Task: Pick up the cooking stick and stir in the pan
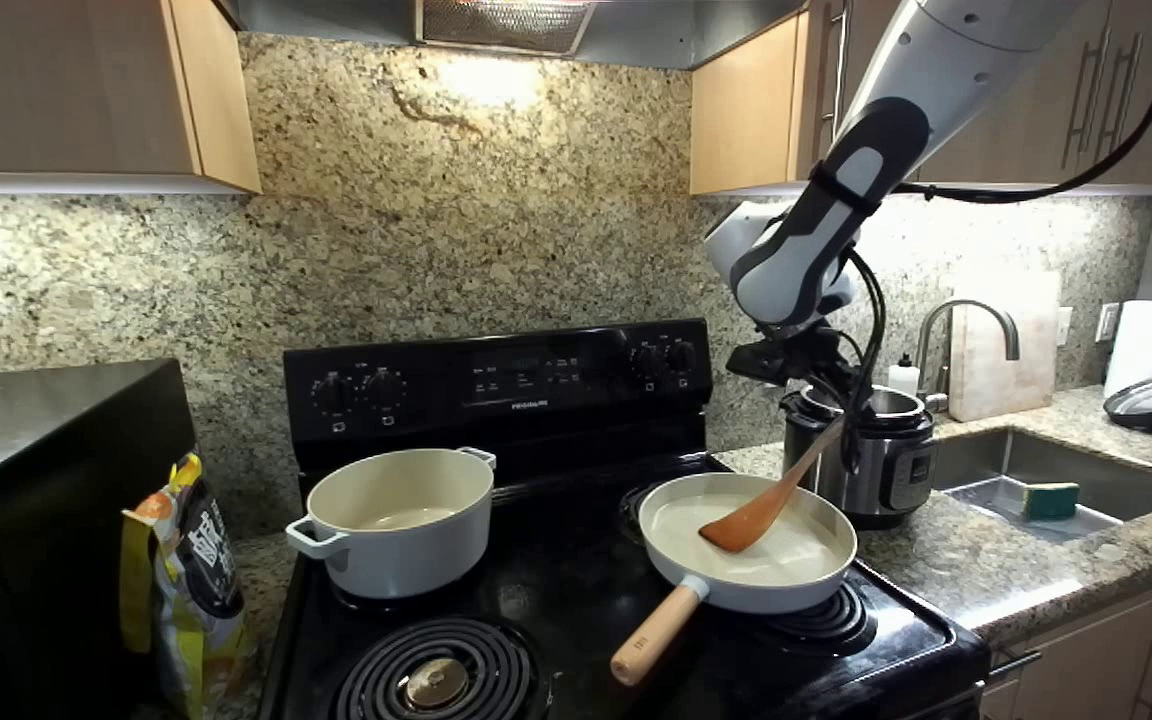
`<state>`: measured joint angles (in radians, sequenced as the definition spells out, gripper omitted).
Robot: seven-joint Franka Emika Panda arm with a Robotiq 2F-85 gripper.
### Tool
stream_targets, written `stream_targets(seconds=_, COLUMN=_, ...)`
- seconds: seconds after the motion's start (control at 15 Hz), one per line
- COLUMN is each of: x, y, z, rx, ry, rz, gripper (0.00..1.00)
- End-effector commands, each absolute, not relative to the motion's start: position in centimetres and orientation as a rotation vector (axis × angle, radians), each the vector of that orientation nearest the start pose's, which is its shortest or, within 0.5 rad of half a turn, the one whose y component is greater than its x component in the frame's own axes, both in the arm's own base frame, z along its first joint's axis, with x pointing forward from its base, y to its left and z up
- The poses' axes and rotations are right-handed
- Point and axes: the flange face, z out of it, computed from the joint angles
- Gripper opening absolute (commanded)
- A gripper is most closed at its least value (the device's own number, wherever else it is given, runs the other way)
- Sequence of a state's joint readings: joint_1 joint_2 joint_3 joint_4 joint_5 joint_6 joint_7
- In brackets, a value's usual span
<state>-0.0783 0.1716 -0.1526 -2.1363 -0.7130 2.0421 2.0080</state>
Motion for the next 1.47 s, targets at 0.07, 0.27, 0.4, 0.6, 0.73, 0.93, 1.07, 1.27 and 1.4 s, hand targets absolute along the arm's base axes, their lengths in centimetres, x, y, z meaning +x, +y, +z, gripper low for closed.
stream_targets(seconds=0.07, x=53.3, y=-13.4, z=31.3, rx=1.625, ry=-1.943, rz=0.390, gripper=0.10)
stream_targets(seconds=0.27, x=53.3, y=-12.9, z=30.3, rx=1.710, ry=-1.921, rz=0.350, gripper=0.10)
stream_targets(seconds=0.4, x=52.7, y=-13.2, z=30.3, rx=1.725, ry=-1.943, rz=0.323, gripper=0.10)
stream_targets(seconds=0.6, x=51.3, y=-15.4, z=30.1, rx=1.697, ry=-2.032, rz=0.262, gripper=0.10)
stream_targets(seconds=0.73, x=50.6, y=-17.1, z=29.9, rx=1.653, ry=-2.051, rz=0.209, gripper=0.10)
stream_targets(seconds=0.93, x=50.0, y=-19.2, z=30.4, rx=1.581, ry=-2.091, rz=0.210, gripper=0.10)
stream_targets(seconds=1.07, x=49.4, y=-20.3, z=30.8, rx=1.558, ry=-2.106, rz=0.214, gripper=0.10)
stream_targets(seconds=1.27, x=49.1, y=-21.8, z=31.4, rx=1.563, ry=-2.138, rz=0.231, gripper=0.10)
stream_targets(seconds=1.4, x=49.1, y=-22.6, z=32.2, rx=1.552, ry=-2.159, rz=0.249, gripper=0.10)
